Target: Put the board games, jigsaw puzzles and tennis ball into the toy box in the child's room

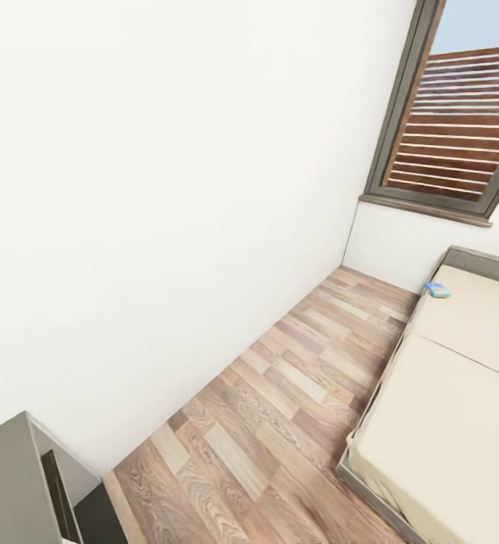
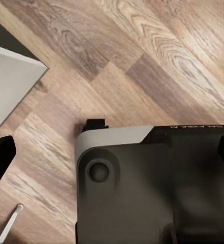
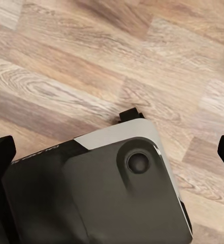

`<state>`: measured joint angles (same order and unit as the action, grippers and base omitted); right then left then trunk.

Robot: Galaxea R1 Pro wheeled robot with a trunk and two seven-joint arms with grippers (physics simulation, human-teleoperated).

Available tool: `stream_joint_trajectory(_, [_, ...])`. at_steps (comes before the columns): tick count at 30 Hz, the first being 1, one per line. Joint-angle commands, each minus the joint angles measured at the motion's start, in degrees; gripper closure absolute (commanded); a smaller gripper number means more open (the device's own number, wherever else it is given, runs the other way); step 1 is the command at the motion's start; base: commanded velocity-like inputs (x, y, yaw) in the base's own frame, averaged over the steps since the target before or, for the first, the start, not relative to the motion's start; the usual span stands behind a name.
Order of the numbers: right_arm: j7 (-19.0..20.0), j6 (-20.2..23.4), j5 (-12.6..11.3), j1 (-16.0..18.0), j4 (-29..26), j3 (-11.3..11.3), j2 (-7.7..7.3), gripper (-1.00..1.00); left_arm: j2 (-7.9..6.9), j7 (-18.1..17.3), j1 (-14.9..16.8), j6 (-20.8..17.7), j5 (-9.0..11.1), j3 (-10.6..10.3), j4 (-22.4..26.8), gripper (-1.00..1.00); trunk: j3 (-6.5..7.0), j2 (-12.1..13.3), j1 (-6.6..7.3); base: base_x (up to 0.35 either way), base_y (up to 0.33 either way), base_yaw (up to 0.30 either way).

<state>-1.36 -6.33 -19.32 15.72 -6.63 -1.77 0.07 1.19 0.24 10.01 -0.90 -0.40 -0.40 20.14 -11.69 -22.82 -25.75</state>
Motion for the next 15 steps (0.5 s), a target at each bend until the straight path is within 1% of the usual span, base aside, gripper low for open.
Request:
stream_joint_trajectory(1, [-0.04,-0.17,-0.10,0.06,0.04,-0.16,0.02,-1.00,0.01,0.02,0.01,-0.11,-0.04,-0.04,0.07,-1.00,-0.08,-0.10,-0.03,0.004,0.000,-0.280])
stream_joint_trajectory(15, [-0.04,-0.17,-0.10,0.06,0.04,-0.16,0.02,-1.00,-0.03,0.02,0.01,-0.14,-0.04,-0.04,0.07,-1.00,0.32,-0.10,-0.03,0.001,0.000,-0.280])
